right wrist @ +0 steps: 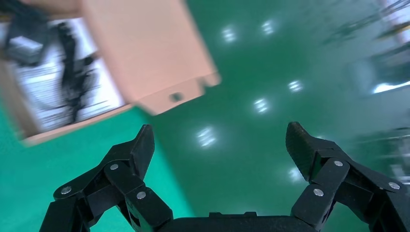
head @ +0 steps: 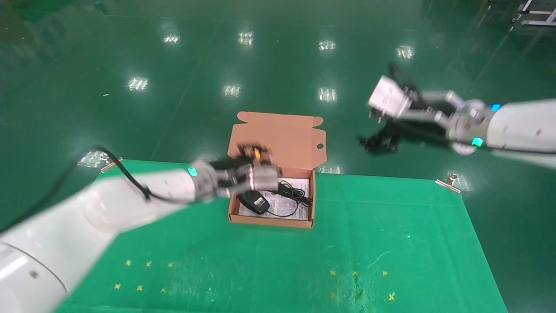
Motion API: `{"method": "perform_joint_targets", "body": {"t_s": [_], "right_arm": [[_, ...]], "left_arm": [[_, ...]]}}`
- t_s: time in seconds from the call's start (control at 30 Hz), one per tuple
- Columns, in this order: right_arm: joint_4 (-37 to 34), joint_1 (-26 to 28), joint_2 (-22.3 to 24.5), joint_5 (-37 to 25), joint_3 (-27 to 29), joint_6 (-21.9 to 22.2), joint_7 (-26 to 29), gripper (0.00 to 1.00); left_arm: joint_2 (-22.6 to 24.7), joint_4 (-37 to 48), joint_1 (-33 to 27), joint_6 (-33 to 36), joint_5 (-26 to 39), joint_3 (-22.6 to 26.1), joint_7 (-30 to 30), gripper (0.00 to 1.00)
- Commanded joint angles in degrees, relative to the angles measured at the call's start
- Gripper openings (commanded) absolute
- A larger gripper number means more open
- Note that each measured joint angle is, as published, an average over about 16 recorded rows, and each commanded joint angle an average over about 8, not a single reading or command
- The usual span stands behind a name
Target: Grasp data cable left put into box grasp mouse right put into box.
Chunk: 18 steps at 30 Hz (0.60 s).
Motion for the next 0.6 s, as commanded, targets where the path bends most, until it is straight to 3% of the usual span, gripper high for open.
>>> {"method": "perform_joint_targets", "body": {"t_s": [0.03, 0.33, 0.6], "right_arm": [[-0.2, 1.0, 0.1, -0.8, 0.2, 0.3, -0.3, 1.00], [1.4, 4.1, 0.6, -5.1, -0.5, -4.2, -4.4, 1.00], [2.4, -1.2, 1.9, 1.7, 6.3, -10.2, -7.4, 1.00]], "left_arm": [[-0.9, -0.2, -1.5, -0.3, -0.3, -0.5, -1.1, 1.00], [-3.8, -1.9, -2.6, 1.2, -2.3, -2.6, -4.8, 1.00], [-8.7, -6.8, 0.9, 9.1, -8.6, -7.4, -8.4, 1.00]]}}
